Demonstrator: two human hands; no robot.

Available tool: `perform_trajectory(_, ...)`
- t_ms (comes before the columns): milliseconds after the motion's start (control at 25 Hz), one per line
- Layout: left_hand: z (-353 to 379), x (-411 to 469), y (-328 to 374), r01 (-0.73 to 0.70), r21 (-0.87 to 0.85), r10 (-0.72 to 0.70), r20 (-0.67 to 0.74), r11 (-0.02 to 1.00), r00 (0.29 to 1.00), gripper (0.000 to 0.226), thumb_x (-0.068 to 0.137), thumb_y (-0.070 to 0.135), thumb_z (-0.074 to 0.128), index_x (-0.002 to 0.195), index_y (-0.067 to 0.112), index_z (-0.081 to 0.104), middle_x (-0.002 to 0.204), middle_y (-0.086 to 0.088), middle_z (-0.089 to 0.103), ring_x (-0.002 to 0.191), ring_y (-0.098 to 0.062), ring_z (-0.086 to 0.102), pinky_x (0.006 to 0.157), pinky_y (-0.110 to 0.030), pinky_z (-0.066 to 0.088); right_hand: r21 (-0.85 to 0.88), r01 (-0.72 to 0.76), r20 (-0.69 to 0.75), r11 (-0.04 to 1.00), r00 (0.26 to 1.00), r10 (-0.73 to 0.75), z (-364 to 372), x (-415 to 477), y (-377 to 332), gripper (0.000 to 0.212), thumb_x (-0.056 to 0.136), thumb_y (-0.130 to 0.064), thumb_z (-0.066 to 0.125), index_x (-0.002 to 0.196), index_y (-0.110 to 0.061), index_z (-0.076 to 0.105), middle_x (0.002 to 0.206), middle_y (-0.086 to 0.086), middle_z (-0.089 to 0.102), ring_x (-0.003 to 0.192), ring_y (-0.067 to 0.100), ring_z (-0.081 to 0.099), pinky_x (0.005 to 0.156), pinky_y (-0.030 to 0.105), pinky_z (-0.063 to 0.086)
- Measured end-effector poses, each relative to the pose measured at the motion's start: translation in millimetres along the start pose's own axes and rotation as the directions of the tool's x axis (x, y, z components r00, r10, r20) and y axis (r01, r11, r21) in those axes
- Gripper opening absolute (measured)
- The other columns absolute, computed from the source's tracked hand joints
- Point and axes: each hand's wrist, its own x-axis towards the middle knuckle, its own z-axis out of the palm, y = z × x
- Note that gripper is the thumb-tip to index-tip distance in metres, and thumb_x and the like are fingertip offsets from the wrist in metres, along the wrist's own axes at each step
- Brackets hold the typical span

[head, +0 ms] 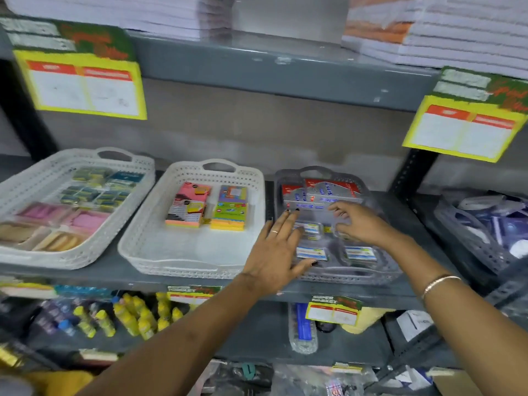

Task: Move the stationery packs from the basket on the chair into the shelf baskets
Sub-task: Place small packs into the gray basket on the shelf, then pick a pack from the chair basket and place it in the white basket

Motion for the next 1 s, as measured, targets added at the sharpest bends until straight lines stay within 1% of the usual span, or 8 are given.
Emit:
perform_trajectory(160, -33, -49, -68, 0.183, -0.003, -0.177, -0.262, 0.983, 0.949, 0.062, 0.086, 0.054, 0.037, 0.122, 0.006, 0.055, 0.145, -0.018, 0.037, 0.134, -0.031, 0.03, 0.108, -0.047, 0.025, 0.078, 0.275, -0.173, 0.958, 0.95, -0.259, 14, 39, -98, 0.031, 0.079, 0.006, 0.057, 0.105, -0.011, 0.061, 0.089, 0.005, 0.062, 0.077, 0.024, 0.058, 0.076, 0.029, 0.046)
perform_trajectory(240, -50, -88, -113, 0.329, 0.015, -0.31, -0.296, 0.944, 0.903, 0.061, 0.087, 0.053, 0.038, 0.123, 0.006, 0.054, 0.145, -0.018, 0.036, 0.135, -0.032, 0.028, 0.107, -0.048, 0.024, 0.117, 0.379, -0.208, 0.918, 0.913, -0.35, 32, 49, -164, 0.027, 0.08, 0.003, 0.055, 0.104, -0.009, 0.062, 0.086, 0.005, 0.064, 0.078, 0.023, 0.061, 0.073, 0.021, 0.046)
perform_trajectory(320, -68, -145, -165, 0.48, 0.052, -0.44, -0.327, 0.876, 0.836, 0.063, 0.088, 0.053, 0.036, 0.125, 0.005, 0.052, 0.147, -0.018, 0.033, 0.137, -0.032, 0.024, 0.108, -0.051, 0.024, 0.152, 0.501, -0.207, 0.852, 0.859, -0.469, 60, 51, -244, 0.026, 0.082, -0.002, 0.056, 0.103, -0.014, 0.063, 0.086, 0.003, 0.066, 0.08, 0.022, 0.062, 0.078, 0.03, 0.048)
perform_trajectory(520, -90, -295, -260, 0.748, 0.077, -0.693, -0.326, 0.659, 0.644, 0.066, 0.088, 0.056, 0.036, 0.129, 0.005, 0.047, 0.15, -0.015, 0.028, 0.139, -0.03, 0.017, 0.107, -0.051, 0.021, 0.255, 0.692, -0.119, 0.675, 0.715, -0.689, 149, 25, -411, 0.028, 0.079, -0.011, 0.054, 0.105, -0.016, 0.063, 0.092, 0.008, 0.068, 0.088, 0.028, 0.064, 0.083, 0.046, 0.052)
perform_trajectory(680, -73, -417, -308, 0.859, 0.079, -0.826, -0.245, 0.505, 0.508, 0.067, 0.091, 0.056, 0.029, 0.131, 0.004, 0.044, 0.146, -0.02, 0.034, 0.136, -0.034, 0.024, 0.105, -0.054, 0.027, 0.285, 0.758, -0.072, 0.586, 0.627, -0.776, 252, -2, -498, 0.03, 0.079, -0.023, 0.047, 0.104, -0.016, 0.061, 0.097, 0.006, 0.068, 0.091, 0.025, 0.063, 0.078, 0.037, 0.052)
perform_trajectory(760, -49, -471, -323, 0.911, 0.08, -0.897, -0.156, 0.405, 0.413, 0.076, 0.093, 0.062, 0.017, 0.136, 0.004, 0.041, 0.149, -0.02, 0.027, 0.137, -0.036, 0.023, 0.106, -0.057, 0.026, 0.311, 0.752, 0.002, 0.581, 0.611, -0.792, 317, -10, -520, 0.029, 0.079, -0.024, 0.047, 0.103, -0.015, 0.062, 0.094, 0.006, 0.068, 0.09, 0.025, 0.063, 0.074, 0.035, 0.05)
perform_trajectory(880, -6, -540, -326, 0.957, 0.105, -0.96, -0.037, 0.272, 0.277, 0.081, 0.094, 0.062, 0.01, 0.132, 0.0, 0.045, 0.146, -0.023, 0.032, 0.132, -0.04, 0.031, 0.101, -0.058, 0.033, 0.258, 0.736, 0.262, 0.627, 0.571, -0.778, 428, -17, -528, 0.025, 0.081, -0.018, 0.053, 0.103, -0.012, 0.062, 0.098, 0.01, 0.067, 0.097, 0.031, 0.061, 0.074, 0.044, 0.053)
perform_trajectory(1000, 47, -593, -312, 0.981, 0.103, -0.987, 0.024, 0.163, 0.162, 0.084, 0.092, 0.062, 0.008, 0.126, -0.002, 0.051, 0.143, -0.023, 0.037, 0.133, -0.037, 0.03, 0.103, -0.052, 0.022, 0.196, 0.75, 0.5, 0.632, 0.478, -0.722, 540, -29, -523, 0.024, 0.081, -0.011, 0.057, 0.105, -0.01, 0.062, 0.105, 0.015, 0.065, 0.102, 0.035, 0.059, 0.081, 0.043, 0.051)
